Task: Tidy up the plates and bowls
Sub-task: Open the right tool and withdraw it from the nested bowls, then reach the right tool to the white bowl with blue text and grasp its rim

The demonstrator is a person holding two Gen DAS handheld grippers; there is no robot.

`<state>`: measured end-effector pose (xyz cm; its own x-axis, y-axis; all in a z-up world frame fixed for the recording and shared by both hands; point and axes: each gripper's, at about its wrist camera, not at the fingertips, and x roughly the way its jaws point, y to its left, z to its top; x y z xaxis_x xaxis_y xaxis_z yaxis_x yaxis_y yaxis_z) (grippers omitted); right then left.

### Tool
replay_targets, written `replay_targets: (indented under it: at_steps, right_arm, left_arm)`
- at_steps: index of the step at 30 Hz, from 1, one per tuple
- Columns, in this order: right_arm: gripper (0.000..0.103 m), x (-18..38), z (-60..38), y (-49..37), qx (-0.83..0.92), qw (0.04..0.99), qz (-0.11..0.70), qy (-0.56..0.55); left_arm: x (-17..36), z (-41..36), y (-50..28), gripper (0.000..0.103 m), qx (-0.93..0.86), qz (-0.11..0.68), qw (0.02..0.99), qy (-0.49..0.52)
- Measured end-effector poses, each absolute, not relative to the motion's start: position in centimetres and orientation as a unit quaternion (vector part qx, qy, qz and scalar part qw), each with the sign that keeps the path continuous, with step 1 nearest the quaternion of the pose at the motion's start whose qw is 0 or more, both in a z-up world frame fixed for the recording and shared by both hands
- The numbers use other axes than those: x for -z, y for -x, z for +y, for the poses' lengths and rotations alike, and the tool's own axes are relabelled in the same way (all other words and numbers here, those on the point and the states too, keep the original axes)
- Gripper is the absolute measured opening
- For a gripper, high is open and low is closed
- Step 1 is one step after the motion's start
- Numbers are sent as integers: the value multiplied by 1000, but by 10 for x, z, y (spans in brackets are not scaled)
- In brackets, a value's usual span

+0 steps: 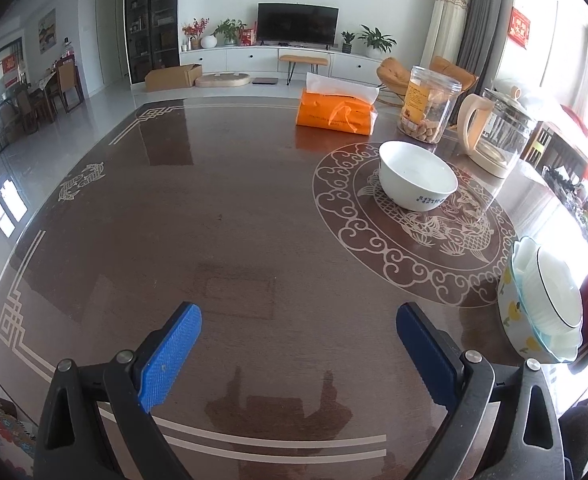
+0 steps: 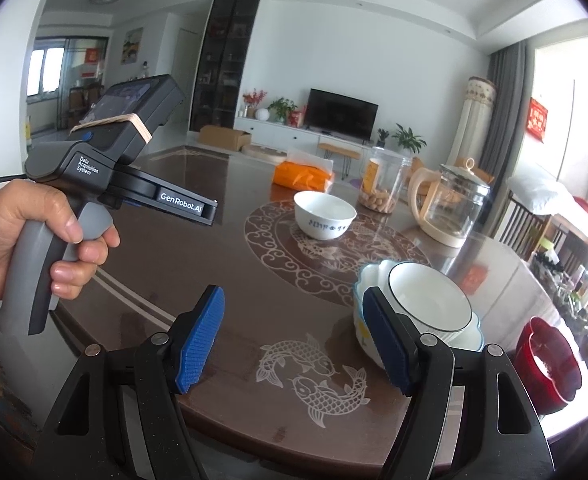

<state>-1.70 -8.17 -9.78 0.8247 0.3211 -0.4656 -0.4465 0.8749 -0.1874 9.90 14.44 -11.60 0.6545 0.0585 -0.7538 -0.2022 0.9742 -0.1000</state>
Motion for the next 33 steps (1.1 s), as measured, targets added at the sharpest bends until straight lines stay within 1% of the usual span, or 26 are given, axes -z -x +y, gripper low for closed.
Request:
replay_targets:
  at_steps: [5,8,11,13,15,18,20,24,28,33]
  right_arm:
    - [75,101,-79,7,-213,937,237,142]
    - [75,89,-86,-8,-252,931,249,91]
    - [75,65,-95,-51,-256,925,279,21]
    - [75,49,-105,-90,-239,924,297,-25]
    - [75,41,-112,-135,-207,919,331,-59]
    - [75,45,-121,-196,-165,902,390,-87]
    - [75,49,-127,-219,-157,891,413,-109]
    - [75,60,-136,-242,-153,876,441,-120]
    - [75,72,-144,-260,-148,860,470,-133]
    - [75,76,-138,-270,-159,851,483,-131]
  left_arm:
    - [117,155,-116,98,-43,415,902,109]
    - [110,159,-141,98,-1,420,897,139]
    - [103,160,-178,98,34,429,889,157]
    - [103,156,-205,98,45,440,881,166]
    - [105,151,-232,97,50,451,875,168]
    - [106,142,-258,97,51,462,870,162]
    - [107,138,-267,97,56,464,869,161]
    - [109,139,-279,97,64,467,869,151]
    - [116,153,-284,97,59,482,859,164]
    - [123,164,-284,97,49,488,856,162]
